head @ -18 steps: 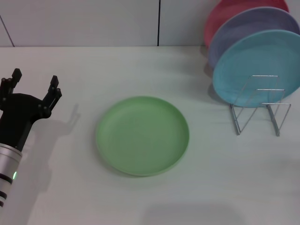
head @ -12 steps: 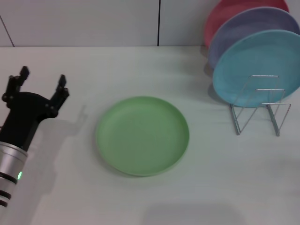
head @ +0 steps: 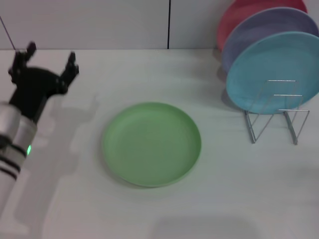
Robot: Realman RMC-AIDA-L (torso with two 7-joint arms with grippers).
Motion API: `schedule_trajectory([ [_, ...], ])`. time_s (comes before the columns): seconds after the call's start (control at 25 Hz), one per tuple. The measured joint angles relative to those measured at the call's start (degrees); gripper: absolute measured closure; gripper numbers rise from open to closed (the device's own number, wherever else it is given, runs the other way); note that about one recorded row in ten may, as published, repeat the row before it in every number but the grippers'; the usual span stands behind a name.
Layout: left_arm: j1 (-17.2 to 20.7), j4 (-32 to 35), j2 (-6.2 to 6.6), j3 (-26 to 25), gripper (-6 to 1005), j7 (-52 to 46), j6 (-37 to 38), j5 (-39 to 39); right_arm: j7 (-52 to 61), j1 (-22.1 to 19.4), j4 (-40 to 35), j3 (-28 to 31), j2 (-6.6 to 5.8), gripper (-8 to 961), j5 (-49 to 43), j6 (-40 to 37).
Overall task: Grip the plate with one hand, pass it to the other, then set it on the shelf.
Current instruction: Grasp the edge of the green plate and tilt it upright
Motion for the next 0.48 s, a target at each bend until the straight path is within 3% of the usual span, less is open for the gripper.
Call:
schedule_trajectory([
  [0.04, 0.9, -2.7, -0.14, -1.7, 139, 2.7, -2.8, 0.2, 0.0, 0.0, 0.0, 0.0, 0.0, 247, 0.0, 0.0],
  [0.16, 5.2, -17.8, -1.23, -10.6, 139, 14.0, -20.8, 2.2, 0.0, 0.0, 0.0, 0.0, 0.0, 247, 0.1, 0.0],
  [0.2, 5.2, -17.8, -1.23, -10.6, 140, 14.0, -20.8, 2.2, 0.0, 0.0, 0.0, 0.0, 0.0, 247, 0.1, 0.0],
  [0.28, 8.0, -27.9, -2.21, -15.8, 140, 18.3, -35.4, 3.1, 0.0, 0.0, 0.0, 0.0, 0.0, 247, 0.1, 0.0],
  [0.36, 9.7, -34.1, -2.61, -18.4, 141, 19.2, -44.7, 3.0, 0.0, 0.0, 0.0, 0.0, 0.01, 247, 0.1, -0.2],
  [0.48, 11.4, -38.3, -2.65, -18.7, 142, 19.1, -50.9, 2.8, 0.1, 0.0, 0.0, 0.0, 0.09, 247, 0.1, 0.0],
])
